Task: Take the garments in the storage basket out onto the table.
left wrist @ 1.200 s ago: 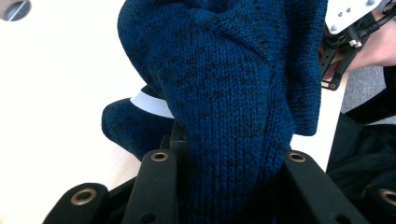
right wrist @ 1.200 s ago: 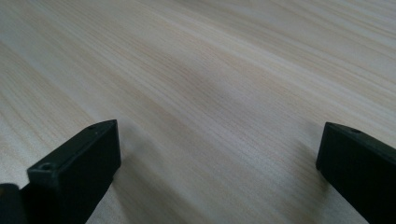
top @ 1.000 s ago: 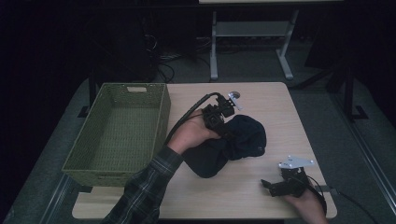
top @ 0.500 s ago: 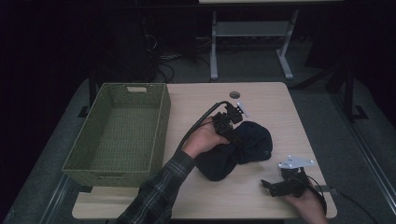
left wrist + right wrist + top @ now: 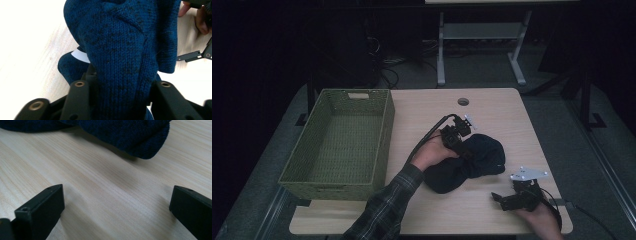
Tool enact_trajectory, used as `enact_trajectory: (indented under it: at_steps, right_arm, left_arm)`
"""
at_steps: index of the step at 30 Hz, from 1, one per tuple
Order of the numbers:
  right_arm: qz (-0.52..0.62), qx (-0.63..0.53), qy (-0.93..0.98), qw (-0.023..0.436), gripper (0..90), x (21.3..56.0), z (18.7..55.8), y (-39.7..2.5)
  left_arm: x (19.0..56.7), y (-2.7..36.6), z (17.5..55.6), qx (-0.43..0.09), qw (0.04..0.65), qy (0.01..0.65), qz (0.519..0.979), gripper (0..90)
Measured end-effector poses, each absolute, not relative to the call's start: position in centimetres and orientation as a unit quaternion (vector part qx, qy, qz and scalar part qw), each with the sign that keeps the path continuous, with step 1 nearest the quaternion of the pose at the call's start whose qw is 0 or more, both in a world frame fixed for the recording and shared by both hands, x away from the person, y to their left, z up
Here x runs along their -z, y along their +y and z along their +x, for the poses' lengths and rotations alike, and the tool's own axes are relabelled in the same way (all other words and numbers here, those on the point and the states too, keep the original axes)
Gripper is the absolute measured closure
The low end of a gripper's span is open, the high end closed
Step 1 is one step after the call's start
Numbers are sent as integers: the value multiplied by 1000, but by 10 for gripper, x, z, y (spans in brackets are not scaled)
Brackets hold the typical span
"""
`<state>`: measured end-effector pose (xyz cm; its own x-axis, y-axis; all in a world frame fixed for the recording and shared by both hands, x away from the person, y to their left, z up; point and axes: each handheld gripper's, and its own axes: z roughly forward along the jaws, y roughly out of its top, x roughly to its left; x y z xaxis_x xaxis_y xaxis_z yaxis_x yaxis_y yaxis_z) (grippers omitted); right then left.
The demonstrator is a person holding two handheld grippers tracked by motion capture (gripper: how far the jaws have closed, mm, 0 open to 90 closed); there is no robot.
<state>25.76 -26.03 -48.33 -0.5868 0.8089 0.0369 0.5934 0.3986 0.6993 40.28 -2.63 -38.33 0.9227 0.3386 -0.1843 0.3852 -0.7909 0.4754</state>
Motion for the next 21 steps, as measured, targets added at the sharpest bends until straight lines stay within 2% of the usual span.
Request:
enact_trajectory:
  at_steps: [5,9,16,21]
  right_arm:
    - [427,-344,821,156,0,483,258,-260]
    - [427,-344,821,156,0,483,258,-260]
    - [427,-344,822,156,0,483,258,-260]
    - [427,-344,822,157,0,483,258,-260]
  left_arm:
    - [382,-24,402,38,263,187,946,457]
    - [381,-21,401,29,266,186,945,385]
    - [372,-14,401,14,269,182,946,304]
    - [361,-6,400,1,277,184,943,292]
